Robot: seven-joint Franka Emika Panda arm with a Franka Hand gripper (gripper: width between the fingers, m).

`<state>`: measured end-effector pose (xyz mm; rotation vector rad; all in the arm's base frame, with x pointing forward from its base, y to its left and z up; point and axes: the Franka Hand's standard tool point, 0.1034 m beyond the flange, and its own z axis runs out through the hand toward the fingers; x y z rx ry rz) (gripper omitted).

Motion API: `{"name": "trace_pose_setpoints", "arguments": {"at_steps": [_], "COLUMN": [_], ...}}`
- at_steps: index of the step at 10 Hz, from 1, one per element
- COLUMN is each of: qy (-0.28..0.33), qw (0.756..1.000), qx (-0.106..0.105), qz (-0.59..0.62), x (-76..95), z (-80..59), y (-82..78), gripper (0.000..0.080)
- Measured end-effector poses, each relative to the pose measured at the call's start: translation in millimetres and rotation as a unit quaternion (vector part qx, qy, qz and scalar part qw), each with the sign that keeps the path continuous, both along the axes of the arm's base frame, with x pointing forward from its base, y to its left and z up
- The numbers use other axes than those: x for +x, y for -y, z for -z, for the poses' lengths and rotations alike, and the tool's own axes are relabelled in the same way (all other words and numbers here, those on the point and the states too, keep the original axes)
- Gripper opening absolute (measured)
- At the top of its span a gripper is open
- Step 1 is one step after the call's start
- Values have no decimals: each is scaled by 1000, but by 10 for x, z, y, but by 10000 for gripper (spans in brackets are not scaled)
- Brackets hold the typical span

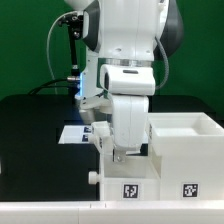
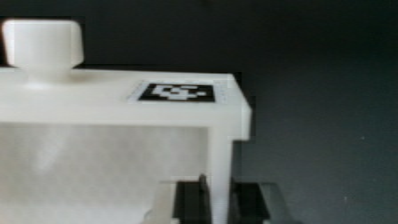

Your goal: Assemble drawer

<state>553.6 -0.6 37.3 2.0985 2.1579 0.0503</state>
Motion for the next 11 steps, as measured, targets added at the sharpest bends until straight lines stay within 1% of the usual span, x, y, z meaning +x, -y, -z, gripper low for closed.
{"name": "trace_pose_setpoints", "arguments": {"at_steps": [7, 11], "qy": [-1, -20], "qw": [1000, 1000], "qx": [-2, -8], "qz": [10, 14], "x": [8, 27], "z": [-2, -28], "y": [20, 28], "gripper": [38, 38]}}
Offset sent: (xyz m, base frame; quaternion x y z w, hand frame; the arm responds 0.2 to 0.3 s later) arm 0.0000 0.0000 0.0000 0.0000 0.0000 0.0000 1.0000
